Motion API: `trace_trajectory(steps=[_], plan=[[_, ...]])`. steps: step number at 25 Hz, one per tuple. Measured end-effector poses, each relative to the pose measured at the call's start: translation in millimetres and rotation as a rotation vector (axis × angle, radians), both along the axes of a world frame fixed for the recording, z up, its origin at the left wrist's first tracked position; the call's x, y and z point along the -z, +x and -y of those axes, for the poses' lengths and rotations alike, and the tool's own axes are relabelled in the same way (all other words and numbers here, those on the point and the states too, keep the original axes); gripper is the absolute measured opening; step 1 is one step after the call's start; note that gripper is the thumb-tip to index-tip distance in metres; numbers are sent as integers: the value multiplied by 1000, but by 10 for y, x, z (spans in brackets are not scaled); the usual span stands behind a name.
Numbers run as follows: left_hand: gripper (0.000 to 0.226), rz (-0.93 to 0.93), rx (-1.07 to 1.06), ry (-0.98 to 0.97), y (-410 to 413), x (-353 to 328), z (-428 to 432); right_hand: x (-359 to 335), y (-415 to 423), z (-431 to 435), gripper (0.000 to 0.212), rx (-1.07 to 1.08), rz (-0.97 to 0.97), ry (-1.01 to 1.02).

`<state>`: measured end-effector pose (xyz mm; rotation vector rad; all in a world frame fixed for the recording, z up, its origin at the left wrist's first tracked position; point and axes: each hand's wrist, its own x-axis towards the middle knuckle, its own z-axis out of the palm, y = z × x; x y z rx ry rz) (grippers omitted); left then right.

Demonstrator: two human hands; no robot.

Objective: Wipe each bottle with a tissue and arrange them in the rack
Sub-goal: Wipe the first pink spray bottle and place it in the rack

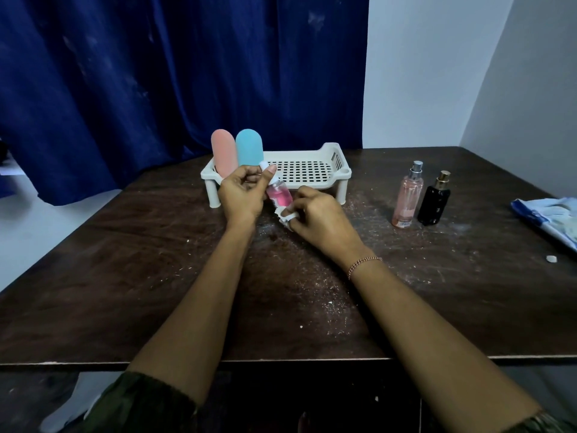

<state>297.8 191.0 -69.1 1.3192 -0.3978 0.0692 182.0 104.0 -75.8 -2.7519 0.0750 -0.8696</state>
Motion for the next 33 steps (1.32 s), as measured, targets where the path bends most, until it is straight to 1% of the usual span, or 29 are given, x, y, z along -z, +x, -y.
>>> trace_trajectory(steps=[4, 7, 10, 13, 15, 18, 21, 23, 26, 31, 33], plan=[[17, 32, -19, 21, -34, 0, -4, 5, -16, 38, 19, 34, -80, 6], [17, 41, -34, 51, -28, -1, -8, -12, -21, 13, 16, -9, -29, -1], [17, 51, -43, 59, -30, -8, -12, -23, -13, 14, 17, -1, 3, -1], [17, 49, -34, 57, -48, -6, -11, -5, -18, 70, 17, 40, -65, 35], [16, 60, -32, 59, -48, 2, -8, -2, -29, 89, 18, 38, -115, 15], [13, 78, -39, 78, -41, 3, -5, -16, -30, 55, 17, -13, -81, -60], [12, 116, -38, 85, -52, 1, 2, -39, -25, 38, 17, -19, -15, -49], [14, 126, -40, 90, -47, 7, 10, -29, -21, 55, 17, 8, -40, -43], [15, 127, -46, 105, -32, 27, 10, -7, -27, 81, 19, 21, -128, -33], [13, 116, -19, 94, -32, 34, 10, -28, -17, 65, 18, -28, -64, -14], [12, 114, -8, 88, -35, 32, 10, -20, -14, 85, 18, -20, -80, -2]])
